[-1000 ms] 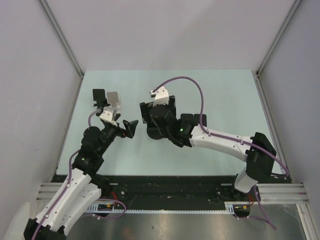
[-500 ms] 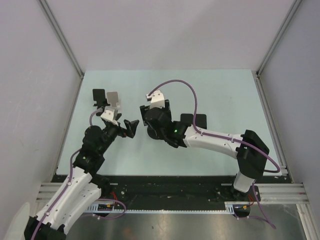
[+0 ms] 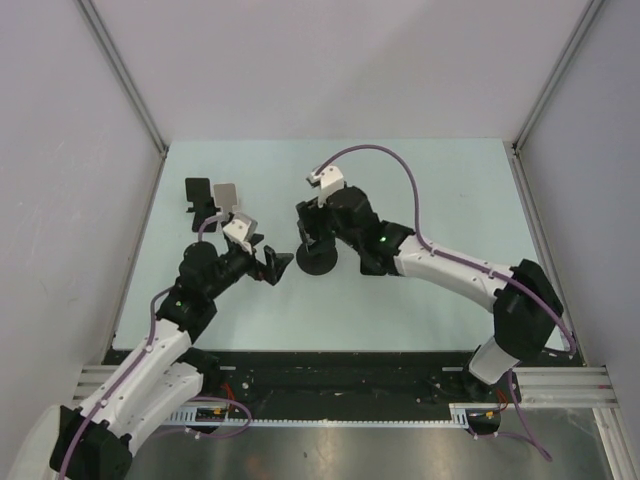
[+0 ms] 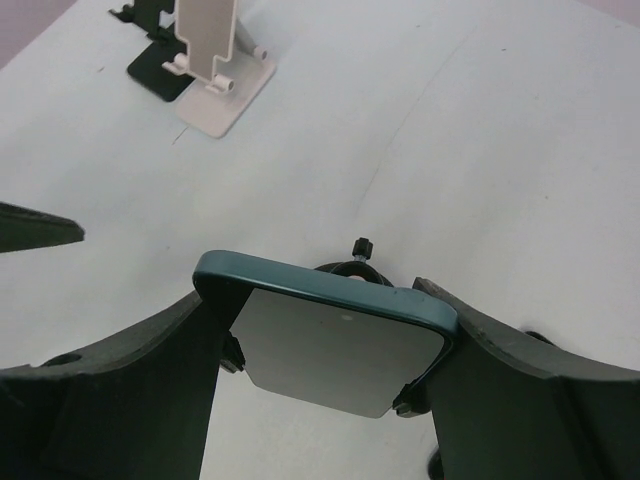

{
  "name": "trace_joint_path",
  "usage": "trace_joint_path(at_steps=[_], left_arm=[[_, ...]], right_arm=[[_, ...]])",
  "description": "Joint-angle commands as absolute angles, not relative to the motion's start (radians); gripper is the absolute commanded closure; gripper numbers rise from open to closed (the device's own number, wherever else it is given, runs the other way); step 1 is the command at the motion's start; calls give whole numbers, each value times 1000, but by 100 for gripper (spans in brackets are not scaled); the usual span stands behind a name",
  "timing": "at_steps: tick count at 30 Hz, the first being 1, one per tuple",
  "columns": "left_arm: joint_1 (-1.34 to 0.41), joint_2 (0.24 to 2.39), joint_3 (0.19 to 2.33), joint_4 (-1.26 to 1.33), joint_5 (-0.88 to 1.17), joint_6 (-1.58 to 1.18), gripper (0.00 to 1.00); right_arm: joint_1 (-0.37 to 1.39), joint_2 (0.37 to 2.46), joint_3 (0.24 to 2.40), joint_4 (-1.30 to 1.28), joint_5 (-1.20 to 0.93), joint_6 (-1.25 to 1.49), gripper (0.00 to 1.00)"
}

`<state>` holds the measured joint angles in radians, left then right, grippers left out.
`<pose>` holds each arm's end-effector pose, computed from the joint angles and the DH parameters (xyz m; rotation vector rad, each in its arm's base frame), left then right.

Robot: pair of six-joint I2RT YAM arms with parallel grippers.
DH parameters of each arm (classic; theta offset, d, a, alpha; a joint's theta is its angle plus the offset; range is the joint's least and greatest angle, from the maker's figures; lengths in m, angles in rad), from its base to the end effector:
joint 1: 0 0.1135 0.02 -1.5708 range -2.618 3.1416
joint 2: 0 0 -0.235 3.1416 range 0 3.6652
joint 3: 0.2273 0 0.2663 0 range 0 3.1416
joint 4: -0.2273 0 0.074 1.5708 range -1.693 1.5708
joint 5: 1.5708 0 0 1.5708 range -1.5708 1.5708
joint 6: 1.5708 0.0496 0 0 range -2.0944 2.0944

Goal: Remove the phone from the phone stand

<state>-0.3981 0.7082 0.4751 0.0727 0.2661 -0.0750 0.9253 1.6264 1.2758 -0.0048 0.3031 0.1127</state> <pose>0.2052 -0.1004 0.2454 0.4780 1.6942 -0.5765 0.2591 0.3195 0.2732 -0.5714 1.8440 0.4077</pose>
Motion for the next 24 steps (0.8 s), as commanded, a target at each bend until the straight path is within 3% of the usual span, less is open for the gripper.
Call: trace_joint_path(at_steps=[1,12,18,24], left_arm=[[-405,764,525,112,414,-3,0],[-405,997,630,181,471,37,1],[-422,1071,672,212,577,38,3],[-483,1078,652,258,525,-23,6]], right_arm=[[809,1520,1238,75,-90,31,100],[704,1483,1204,66,-463,-52,100],[701,1476,1192,58,-454,-54,100],[709,1468,1180,75,-399,-26,100]])
